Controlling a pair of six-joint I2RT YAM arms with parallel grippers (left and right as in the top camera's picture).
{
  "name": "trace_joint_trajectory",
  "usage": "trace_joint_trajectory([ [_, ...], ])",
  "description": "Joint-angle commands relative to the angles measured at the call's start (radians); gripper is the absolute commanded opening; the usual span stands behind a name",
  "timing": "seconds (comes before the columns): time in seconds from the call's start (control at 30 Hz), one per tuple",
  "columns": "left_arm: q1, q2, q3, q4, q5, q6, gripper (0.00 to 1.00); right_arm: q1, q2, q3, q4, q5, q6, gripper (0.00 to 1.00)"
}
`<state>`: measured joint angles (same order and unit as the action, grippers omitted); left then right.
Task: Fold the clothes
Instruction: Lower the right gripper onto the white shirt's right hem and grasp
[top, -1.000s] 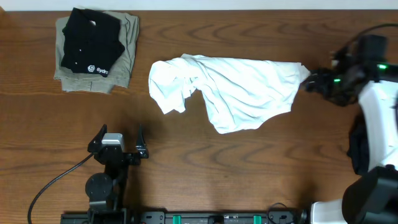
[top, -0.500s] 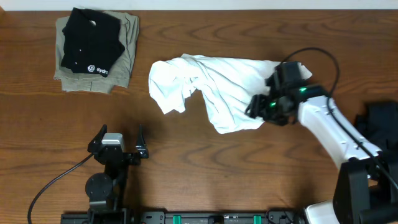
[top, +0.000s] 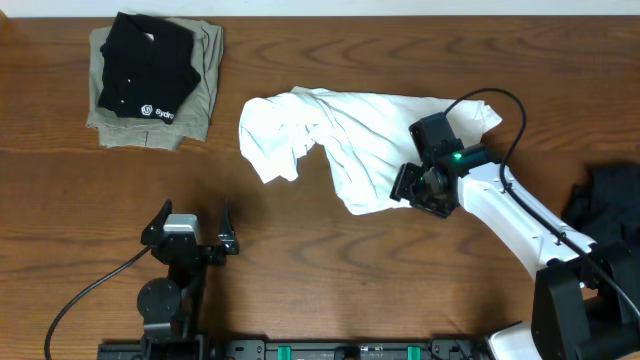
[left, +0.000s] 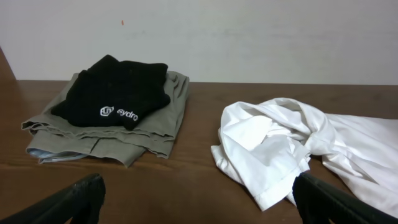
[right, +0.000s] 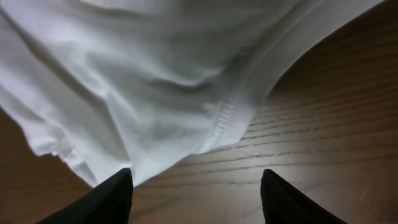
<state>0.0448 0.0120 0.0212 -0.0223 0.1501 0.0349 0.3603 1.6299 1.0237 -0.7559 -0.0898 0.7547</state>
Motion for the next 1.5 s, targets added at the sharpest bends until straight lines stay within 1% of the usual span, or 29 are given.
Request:
trace_joint_trajectory([
  [0.0,0.004,-0.002,-0.017,-0.034,0.014,0.017,0.98,0.008,0.009,-0.006,0.006,0.039,0.035,0.64],
  [0.23,0.004,-0.002,-0.017,-0.034,0.014,0.017,0.98,0.007,0.009,-0.039,0.014,0.039,0.051,0.64],
  [0.43,0.004,-0.002,-0.017,-0.034,0.014,0.017,0.98,0.007,0.009,-0.105,0.115,0.027,0.059,0.64],
  [0.63,0.004,-0.002,-0.017,-0.034,0.014,0.017,0.98,0.008,0.01,-0.108,0.159,0.027,0.06,0.63],
  [1.2,0.004,-0.002,-0.017,-0.034,0.014,0.017,0.98,0.008,0.084,-0.111,0.196,0.025,0.06,0.62],
  [1.27,0.004,-0.002,-0.017,-0.034,0.014,0.017,0.98,0.008,0.084,-0.111,0.207,0.025,0.06,0.6],
  [1.33,0.004,-0.002,-0.017,-0.034,0.014,0.017,0.98,0.008,0.084,-0.111,0.216,0.025,0.06,0.54],
  [1.4,0.004,-0.002,-0.017,-0.034,0.014,0.017,0.98,0.008,0.084,-0.111,0.222,0.022,0.06,0.45],
  [1.47,0.004,-0.002,-0.017,-0.034,0.014,0.017,0.98,0.008,0.084,-0.111,0.221,0.022,0.06,0.31],
])
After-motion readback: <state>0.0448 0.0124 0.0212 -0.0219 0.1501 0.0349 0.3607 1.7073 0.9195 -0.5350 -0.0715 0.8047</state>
